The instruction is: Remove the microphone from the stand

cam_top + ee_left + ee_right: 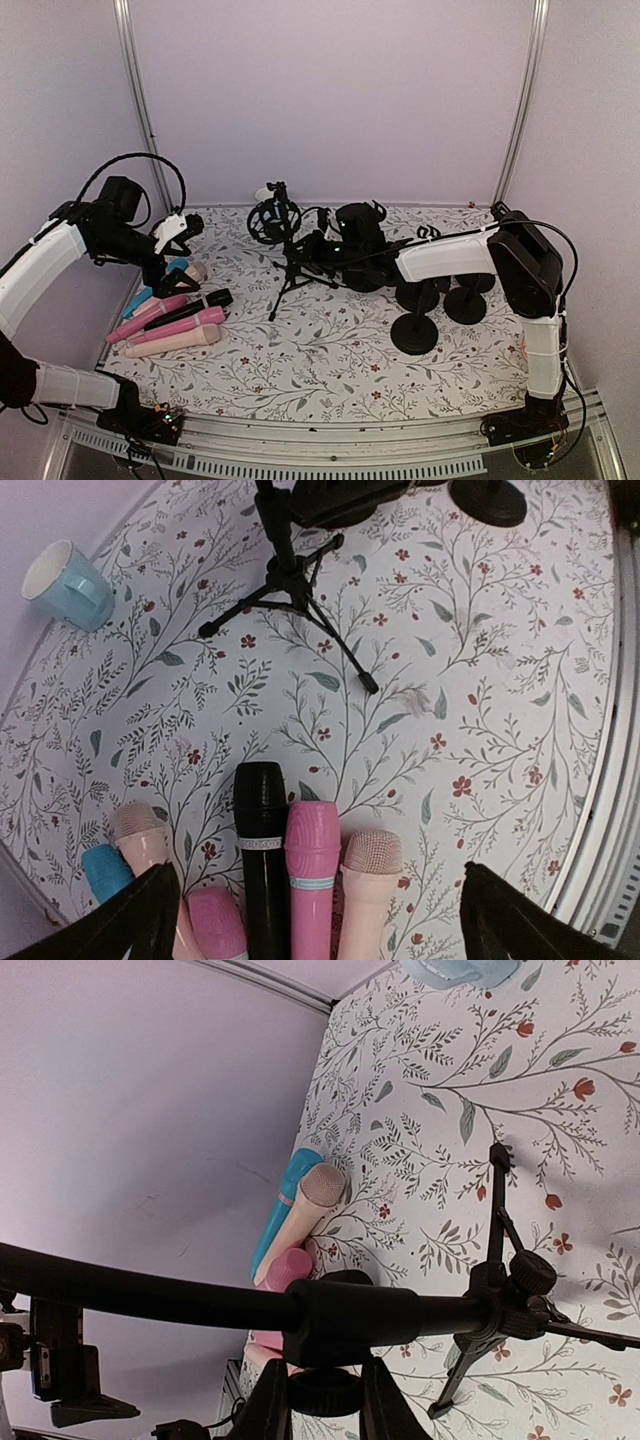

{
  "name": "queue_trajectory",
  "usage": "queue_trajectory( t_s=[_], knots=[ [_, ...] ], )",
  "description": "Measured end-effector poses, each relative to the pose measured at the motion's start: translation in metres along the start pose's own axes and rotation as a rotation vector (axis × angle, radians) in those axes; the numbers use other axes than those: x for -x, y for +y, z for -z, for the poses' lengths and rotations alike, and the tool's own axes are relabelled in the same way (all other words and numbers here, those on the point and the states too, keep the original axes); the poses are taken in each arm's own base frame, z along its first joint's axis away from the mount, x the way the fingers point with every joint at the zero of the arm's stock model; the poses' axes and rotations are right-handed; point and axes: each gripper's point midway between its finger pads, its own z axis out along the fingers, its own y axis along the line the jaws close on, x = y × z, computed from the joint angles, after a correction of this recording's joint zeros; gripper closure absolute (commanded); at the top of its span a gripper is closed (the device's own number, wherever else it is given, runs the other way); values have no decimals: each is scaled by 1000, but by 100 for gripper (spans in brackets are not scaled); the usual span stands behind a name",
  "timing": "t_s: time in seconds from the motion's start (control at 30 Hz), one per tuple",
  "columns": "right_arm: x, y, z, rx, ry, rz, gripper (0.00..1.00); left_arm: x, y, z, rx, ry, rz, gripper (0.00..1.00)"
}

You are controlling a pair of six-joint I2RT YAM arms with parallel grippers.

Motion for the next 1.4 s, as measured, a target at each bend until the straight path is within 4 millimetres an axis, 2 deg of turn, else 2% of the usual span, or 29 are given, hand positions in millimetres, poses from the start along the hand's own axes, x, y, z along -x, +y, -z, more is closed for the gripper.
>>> queue_trajectory(
  t_s=[0.1, 0.53, 1.27, 1.4],
  knots=[
    [0, -1, 0, -2, -4, 3, 100, 0, 0, 1, 0, -3, 0, 1],
    [-3, -5, -3, -75, -88, 129, 100, 2, -2, -1, -17, -15, 18, 1],
    [-5, -6, 6, -419, -286, 571, 100, 14, 6, 1, -20, -34, 33, 2],
    [-4, -7, 8, -466, -286, 632, 83, 14, 6, 1, -24, -35, 37, 2]
  ],
)
